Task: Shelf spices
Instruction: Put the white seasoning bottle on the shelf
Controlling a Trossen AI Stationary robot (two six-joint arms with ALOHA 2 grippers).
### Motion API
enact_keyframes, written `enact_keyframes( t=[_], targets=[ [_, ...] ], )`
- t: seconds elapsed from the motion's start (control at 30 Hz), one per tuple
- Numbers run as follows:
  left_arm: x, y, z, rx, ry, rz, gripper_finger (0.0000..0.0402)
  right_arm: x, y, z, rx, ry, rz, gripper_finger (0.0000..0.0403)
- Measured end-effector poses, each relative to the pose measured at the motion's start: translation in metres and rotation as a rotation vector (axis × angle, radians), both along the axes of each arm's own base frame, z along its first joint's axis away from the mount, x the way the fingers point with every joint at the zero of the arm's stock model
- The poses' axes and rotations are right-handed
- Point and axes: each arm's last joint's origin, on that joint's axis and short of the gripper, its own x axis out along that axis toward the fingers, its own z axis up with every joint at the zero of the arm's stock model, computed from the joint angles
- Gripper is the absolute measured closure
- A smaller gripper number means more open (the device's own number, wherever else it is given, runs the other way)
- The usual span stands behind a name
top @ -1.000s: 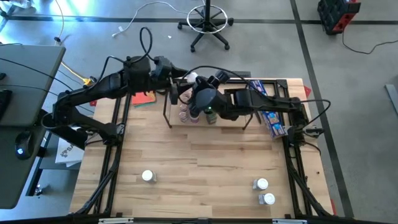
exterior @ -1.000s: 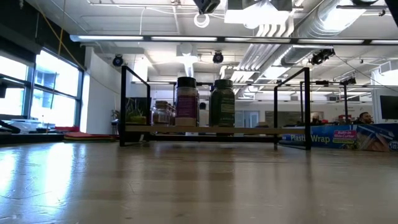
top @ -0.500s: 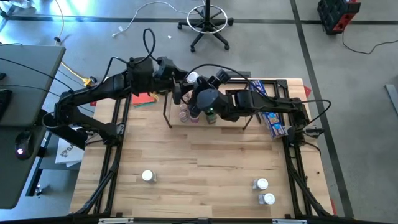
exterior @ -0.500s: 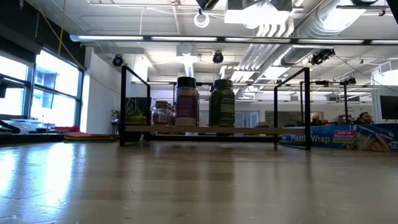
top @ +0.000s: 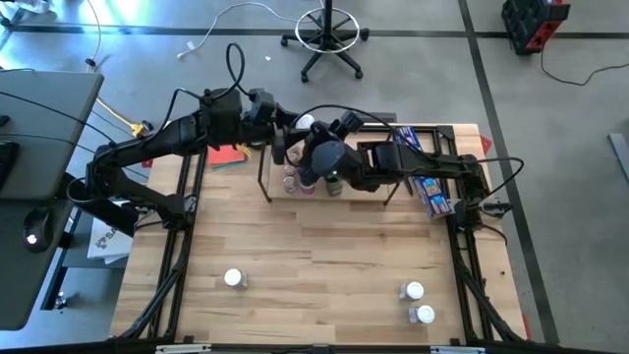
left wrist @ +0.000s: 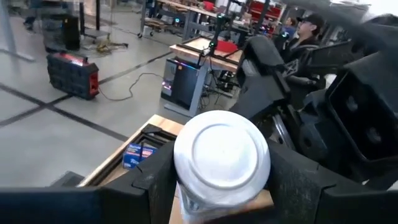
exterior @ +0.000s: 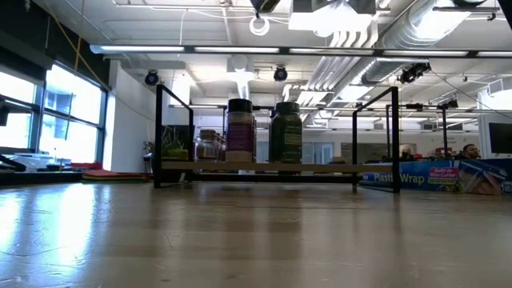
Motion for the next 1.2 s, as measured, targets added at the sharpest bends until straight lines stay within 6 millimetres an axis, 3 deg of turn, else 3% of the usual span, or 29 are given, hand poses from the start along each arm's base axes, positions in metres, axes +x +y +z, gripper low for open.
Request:
enact_keyframes(
  t=[0.17,0.37,0.5,0.67,0.87,1.03,1.2],
  targets=[
    [0.001,-0.002,-0.002,0.019,0.021,-0.056,0.0205,-0.01,0.003,0.001,0.098,0.018,0.067,0.0102],
    [-0.001,-0.004,-0.001,0.051,0.058,-0.117,0.0205,-0.051,0.01,0.024,0.37,-0.035,0.157,0.0087],
    [0.005,-0.002,0.004,0.064,0.045,-0.17,0.0205,-0.09,0.013,0.041,0.473,-0.082,0.102,0.0086],
    [0.052,0.007,0.0,0.094,0.081,-0.325,0.0205,-0.141,0.01,0.066,0.473,-0.221,-0.028,0.0085],
    [0.119,0.035,-0.019,0.234,0.207,-0.418,0.0205,-0.184,0.005,0.085,0.402,-0.334,-0.121,0.0084],
    [0.165,0.069,-0.059,0.318,0.308,-0.43,0.0205,-0.198,0.001,0.086,0.376,-0.325,-0.168,0.0084],
    [0.192,0.102,-0.103,0.361,0.357,-0.473,0.0205,-0.198,0.001,0.082,0.396,-0.296,-0.175,0.0084]
  ],
)
